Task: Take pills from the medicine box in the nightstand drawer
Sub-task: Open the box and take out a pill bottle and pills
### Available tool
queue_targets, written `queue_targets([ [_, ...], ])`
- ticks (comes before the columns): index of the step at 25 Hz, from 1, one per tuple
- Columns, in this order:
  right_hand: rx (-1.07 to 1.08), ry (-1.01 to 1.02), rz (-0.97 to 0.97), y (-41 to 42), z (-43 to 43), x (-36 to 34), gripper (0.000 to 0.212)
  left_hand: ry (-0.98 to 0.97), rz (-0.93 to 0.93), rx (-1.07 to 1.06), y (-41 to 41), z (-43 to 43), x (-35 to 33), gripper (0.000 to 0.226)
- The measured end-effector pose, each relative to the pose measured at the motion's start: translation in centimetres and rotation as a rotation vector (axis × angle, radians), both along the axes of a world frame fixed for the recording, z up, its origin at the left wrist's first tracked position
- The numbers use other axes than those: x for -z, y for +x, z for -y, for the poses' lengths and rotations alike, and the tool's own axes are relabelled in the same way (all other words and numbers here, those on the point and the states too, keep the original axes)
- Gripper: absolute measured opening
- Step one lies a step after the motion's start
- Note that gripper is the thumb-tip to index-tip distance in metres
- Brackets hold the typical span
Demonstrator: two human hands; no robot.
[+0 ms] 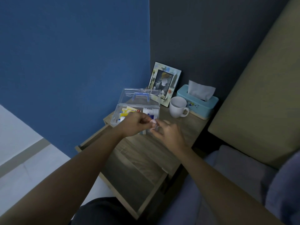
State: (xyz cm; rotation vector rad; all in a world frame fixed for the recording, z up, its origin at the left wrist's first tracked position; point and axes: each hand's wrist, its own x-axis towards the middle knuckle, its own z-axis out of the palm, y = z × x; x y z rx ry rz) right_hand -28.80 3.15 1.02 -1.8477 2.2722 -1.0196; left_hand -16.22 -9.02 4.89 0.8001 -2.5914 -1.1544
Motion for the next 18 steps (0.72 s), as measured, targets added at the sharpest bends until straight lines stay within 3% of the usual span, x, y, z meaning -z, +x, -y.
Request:
queue_targets([
  [4,0.048,-0.085,-0.043,0.5,-0.4,0.9,0.04,0.055,0.001,-0.025,-0.4,-0.2,0.8,0.021],
  [14,0.06,-0.213,-0.063,-0.4,-0.4,1.3,0.033,0.23,-0.025,-0.039,-0.9,0.1,0.7,0.029],
  [18,0.064,-0.225,-0.041,-0.8,-0.9,1.9,0.035,0.085,0.032,-0.049,-1.5,-0.3,1.2,0.025],
])
